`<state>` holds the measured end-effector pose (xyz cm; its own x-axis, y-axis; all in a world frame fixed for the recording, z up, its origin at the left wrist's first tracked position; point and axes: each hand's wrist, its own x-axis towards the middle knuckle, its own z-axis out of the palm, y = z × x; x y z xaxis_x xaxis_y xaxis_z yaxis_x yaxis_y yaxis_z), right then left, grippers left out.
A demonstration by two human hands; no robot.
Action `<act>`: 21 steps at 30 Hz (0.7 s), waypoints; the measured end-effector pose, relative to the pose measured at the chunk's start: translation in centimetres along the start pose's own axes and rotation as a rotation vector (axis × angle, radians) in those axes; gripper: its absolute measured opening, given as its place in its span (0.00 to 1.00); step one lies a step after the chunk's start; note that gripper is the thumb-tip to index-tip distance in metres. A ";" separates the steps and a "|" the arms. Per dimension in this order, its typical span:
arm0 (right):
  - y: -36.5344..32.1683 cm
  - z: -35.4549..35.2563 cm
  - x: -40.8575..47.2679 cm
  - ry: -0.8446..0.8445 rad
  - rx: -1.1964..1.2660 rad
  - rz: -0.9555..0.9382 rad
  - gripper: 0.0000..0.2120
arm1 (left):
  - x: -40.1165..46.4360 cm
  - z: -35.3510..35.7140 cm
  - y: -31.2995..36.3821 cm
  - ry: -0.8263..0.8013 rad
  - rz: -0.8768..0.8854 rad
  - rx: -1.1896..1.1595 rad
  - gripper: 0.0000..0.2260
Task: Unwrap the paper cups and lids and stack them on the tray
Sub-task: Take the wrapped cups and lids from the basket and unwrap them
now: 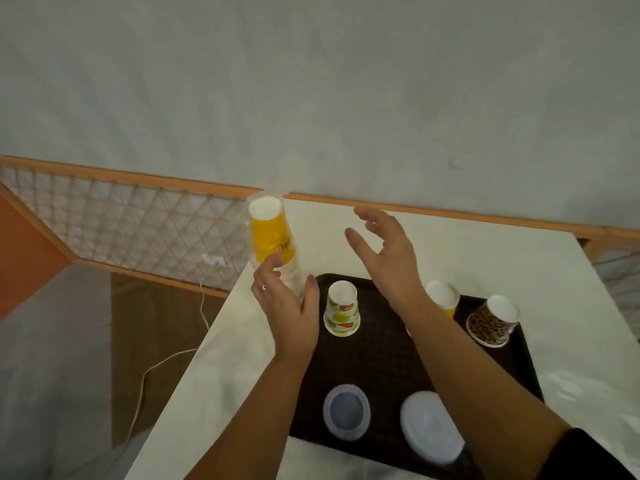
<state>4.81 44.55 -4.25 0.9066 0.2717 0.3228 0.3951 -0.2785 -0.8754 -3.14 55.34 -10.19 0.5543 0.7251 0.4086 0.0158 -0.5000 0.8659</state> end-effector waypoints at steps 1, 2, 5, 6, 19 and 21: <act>0.0 -1.8 -0.7 0.036 -0.015 -0.014 0.16 | -0.6 0.5 1.8 -0.028 0.071 -0.037 0.21; 0.1 -3.6 -1.4 0.070 -0.032 -0.031 0.14 | -1.2 1.1 3.7 -0.058 0.138 -0.066 0.21; 0.4 -9.6 -3.9 0.176 -0.091 -0.071 0.13 | -3.5 3.7 8.8 -0.143 0.284 -0.142 0.21; 0.6 -11.8 -4.8 0.219 -0.124 -0.076 0.13 | -4.5 4.6 10.4 -0.173 0.308 -0.171 0.21; 5.5 -40.7 -16.6 0.739 -0.483 0.005 0.18 | -22.4 20.8 26.7 -0.847 0.472 -0.331 0.26; 6.8 -44.4 -18.1 0.788 -0.513 0.033 0.19 | -25.2 22.9 29.2 -0.908 0.532 -0.318 0.28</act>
<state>-2.32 -3.16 -0.02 0.6830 -0.3931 0.6156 0.2144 -0.6978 -0.6834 2.38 11.68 -1.83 0.8348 -0.2303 0.5001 -0.5494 -0.4061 0.7302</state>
